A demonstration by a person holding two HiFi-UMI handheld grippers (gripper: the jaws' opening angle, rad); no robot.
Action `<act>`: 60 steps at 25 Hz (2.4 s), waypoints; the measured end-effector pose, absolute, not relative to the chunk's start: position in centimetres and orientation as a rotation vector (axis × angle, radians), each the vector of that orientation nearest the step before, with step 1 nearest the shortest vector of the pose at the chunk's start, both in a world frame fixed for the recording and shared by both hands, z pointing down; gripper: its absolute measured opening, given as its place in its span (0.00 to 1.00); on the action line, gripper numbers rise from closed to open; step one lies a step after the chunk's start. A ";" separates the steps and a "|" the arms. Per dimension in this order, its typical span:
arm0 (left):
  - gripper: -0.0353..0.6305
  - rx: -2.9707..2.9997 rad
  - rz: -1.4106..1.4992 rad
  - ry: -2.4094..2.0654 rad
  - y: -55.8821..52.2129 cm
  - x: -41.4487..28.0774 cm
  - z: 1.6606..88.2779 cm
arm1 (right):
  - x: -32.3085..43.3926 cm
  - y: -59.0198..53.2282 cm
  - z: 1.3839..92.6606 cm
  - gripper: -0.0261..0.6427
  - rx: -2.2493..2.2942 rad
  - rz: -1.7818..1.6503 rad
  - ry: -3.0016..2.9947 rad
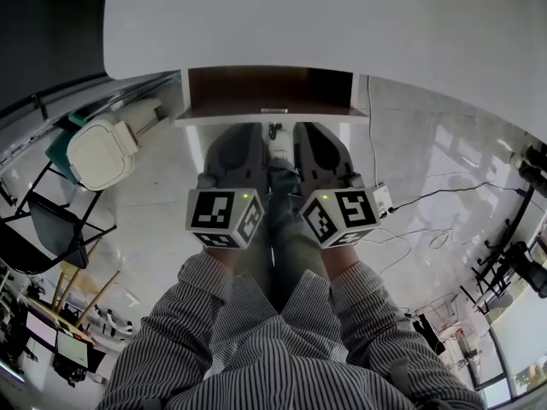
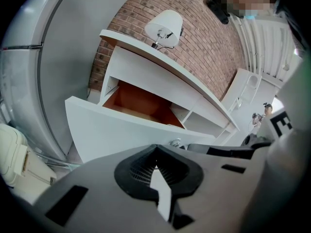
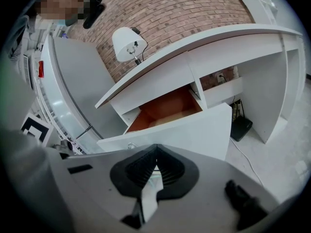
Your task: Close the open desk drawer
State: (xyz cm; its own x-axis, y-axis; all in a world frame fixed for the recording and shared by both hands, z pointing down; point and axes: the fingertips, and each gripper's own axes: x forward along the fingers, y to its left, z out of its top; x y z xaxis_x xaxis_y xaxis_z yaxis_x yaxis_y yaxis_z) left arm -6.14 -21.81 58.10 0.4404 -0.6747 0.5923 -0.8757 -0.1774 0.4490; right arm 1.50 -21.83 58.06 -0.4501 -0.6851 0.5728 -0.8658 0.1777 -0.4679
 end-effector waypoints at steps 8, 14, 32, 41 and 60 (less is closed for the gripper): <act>0.07 1.921 0.330 -1.303 -22.2 -5.9 58.2 | 1.7 -22.2 58.1 0.06 1.505 1.125 -2.214; 0.07 1.925 0.350 -1.289 -22.8 -6.4 58.4 | 1.3 -22.8 58.4 0.06 1.508 1.119 -2.204; 0.07 1.917 0.346 -1.288 -26.1 -6.3 58.5 | 1.4 -26.0 58.5 0.06 1.517 1.121 -2.185; 0.07 1.943 0.360 -1.311 -28.3 -6.8 58.0 | 0.9 -28.2 58.0 0.06 1.534 1.129 -2.211; 0.07 2.001 0.354 -1.288 -32.4 -6.3 57.7 | 1.4 -32.4 57.7 0.06 1.586 1.158 -2.225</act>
State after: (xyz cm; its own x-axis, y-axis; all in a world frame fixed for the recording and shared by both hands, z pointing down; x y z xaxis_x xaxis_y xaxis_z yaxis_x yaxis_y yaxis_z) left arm -6.31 -32.40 57.73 0.4634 -0.6764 0.5725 -0.8740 -0.2422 0.4212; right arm 1.37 -32.44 57.74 -0.4178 -0.7278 0.5438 -0.8628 0.1304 -0.4884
